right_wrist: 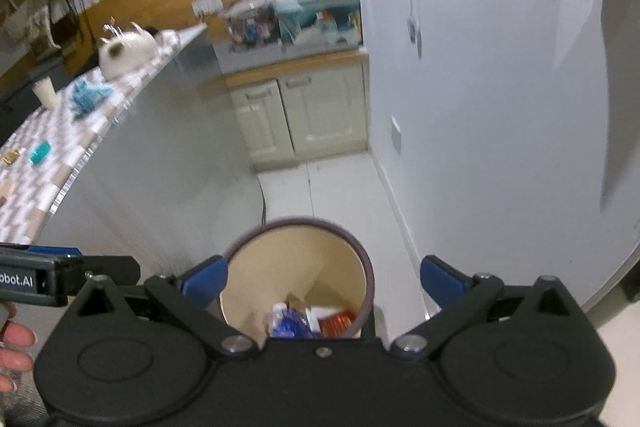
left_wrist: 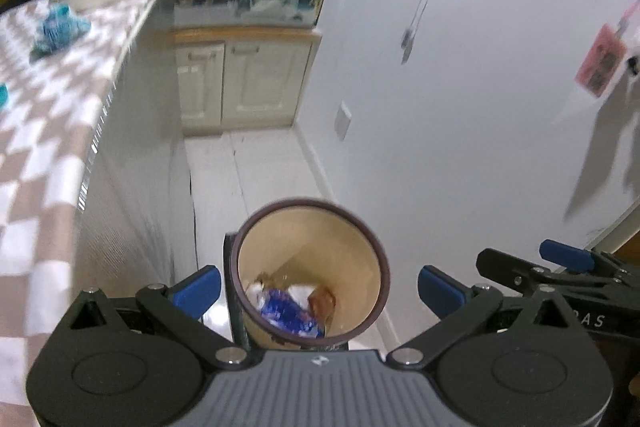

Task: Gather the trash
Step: 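Move both open grippers up and away from the bin, then grasp the tan wooden piece with the left gripper while the right gripper approaches the teal cap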

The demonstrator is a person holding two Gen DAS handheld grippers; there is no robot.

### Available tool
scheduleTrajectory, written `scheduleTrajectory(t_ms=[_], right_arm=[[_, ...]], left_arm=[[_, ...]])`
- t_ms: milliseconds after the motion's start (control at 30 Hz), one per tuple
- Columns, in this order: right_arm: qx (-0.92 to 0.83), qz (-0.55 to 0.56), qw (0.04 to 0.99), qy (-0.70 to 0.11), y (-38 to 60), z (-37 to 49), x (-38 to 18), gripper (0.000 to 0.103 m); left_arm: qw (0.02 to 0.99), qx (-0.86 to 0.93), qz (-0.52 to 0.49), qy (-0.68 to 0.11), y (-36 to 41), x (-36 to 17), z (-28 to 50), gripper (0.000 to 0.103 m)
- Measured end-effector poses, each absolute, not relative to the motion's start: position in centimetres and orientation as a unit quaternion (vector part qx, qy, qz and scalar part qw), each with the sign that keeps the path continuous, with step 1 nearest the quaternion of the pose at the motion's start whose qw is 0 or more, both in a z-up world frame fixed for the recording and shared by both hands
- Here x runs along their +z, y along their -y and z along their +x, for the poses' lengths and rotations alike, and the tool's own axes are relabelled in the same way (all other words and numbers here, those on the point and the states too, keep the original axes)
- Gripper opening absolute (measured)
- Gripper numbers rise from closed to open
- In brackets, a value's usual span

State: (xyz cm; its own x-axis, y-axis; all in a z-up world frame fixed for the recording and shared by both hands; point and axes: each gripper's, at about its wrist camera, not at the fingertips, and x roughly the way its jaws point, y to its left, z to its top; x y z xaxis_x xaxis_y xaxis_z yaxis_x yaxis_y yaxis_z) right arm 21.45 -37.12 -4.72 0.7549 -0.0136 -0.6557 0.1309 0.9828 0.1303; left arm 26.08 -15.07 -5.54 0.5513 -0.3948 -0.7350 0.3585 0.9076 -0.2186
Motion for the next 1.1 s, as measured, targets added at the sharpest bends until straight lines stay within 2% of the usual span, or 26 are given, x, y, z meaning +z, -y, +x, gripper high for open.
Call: scheduleTrajectory(t_ms=[600,867,1100], right_arm=[[0.031,0.054,0.971,-0.23,29.6,20.7,5.4,0.103],[0.08,0.034,0.973,-0.212,24.1,23.4,7.8,0.103],[0.121,0.035,0.971,-0.202,19.4,26.8,8.7,0.103]], left_arm=[[0.947,-0.18,-0.021,-0.265,5.1,5.9,23.0,0.103],[0.965,-0.127,-0.014,-0.227,-1.4,8.9,24.0,0.103],[0.974,-0.067,-0.028,-0.215,-7.4,9.0,26.3,0.103]])
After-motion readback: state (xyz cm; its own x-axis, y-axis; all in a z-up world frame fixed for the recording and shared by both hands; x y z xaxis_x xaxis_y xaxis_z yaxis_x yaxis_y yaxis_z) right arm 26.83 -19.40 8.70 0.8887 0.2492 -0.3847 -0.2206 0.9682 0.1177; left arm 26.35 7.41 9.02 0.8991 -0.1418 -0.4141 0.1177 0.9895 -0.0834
